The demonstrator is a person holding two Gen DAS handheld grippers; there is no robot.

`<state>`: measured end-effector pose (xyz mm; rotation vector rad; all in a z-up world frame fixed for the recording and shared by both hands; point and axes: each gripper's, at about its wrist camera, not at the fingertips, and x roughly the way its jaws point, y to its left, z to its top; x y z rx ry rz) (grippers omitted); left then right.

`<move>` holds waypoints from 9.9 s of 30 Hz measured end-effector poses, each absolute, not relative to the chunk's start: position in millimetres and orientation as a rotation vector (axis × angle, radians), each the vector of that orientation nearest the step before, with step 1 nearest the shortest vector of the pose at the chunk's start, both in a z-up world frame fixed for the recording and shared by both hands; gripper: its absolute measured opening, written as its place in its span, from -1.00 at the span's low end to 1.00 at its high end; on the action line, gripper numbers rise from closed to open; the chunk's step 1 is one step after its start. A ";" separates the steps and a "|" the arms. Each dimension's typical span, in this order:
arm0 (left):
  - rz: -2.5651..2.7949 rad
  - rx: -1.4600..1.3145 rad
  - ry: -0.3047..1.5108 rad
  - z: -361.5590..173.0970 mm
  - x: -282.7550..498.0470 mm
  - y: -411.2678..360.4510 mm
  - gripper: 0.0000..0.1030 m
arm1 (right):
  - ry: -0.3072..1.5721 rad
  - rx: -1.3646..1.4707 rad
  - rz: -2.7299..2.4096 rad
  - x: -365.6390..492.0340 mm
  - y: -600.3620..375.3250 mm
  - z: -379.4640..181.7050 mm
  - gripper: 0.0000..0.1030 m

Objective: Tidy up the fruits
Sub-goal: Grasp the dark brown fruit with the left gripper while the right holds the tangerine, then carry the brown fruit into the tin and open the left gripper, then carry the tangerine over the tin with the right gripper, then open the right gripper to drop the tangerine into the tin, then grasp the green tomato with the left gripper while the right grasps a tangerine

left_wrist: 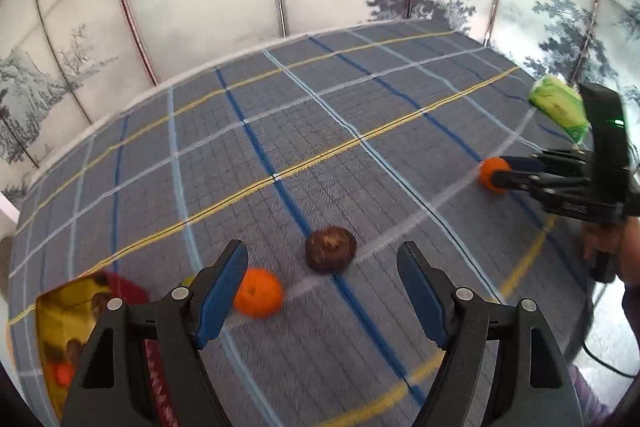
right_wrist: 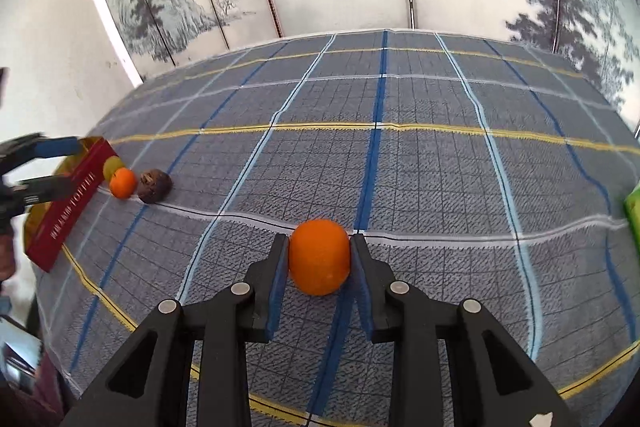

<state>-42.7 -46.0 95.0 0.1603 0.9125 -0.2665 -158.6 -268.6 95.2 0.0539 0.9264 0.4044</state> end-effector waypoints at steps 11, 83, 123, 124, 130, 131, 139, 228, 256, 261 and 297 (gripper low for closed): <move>-0.286 0.227 1.061 38.7 -10.2 -63.1 -0.22 | 0.933 0.082 0.465 -158.9 -267.2 94.7 -0.42; 0.320 0.007 0.923 81.6 -158.9 106.7 -0.23 | 0.978 -0.044 0.416 -158.6 -249.5 87.3 -0.38; 0.396 0.007 0.913 82.3 -143.8 127.8 0.20 | 0.978 -0.084 0.399 -159.2 -245.4 87.0 -0.37; 0.397 0.009 0.911 82.6 -144.8 126.9 0.20 | 0.978 -0.089 0.397 -159.6 -244.6 87.2 -0.37; 0.388 0.002 0.906 84.4 -153.5 121.8 0.20 | 0.976 -0.104 0.396 -160.1 -242.0 87.5 -0.35; 0.387 0.002 0.906 84.8 -154.6 120.3 0.20 | 0.975 -0.108 0.394 -160.2 -241.4 87.5 -0.36; 0.377 0.024 0.893 90.3 -164.9 112.8 0.20 | 0.977 -0.052 0.393 -167.5 -242.4 89.4 -0.42; 0.166 0.072 0.901 132.1 -176.0 70.0 0.24 | 0.936 0.033 0.369 -186.1 -215.8 88.9 0.43; 0.230 -0.369 1.112 57.6 -14.5 73.9 0.21 | 0.861 0.053 0.561 -205.4 -207.7 95.8 0.49; 0.284 -0.309 1.109 54.6 -13.2 66.8 0.07 | 0.856 0.058 0.578 -205.6 -207.5 96.5 0.50; 0.194 -0.273 0.891 119.6 -147.2 57.8 -0.31 | 0.908 -0.152 0.847 -156.8 -54.8 92.2 0.57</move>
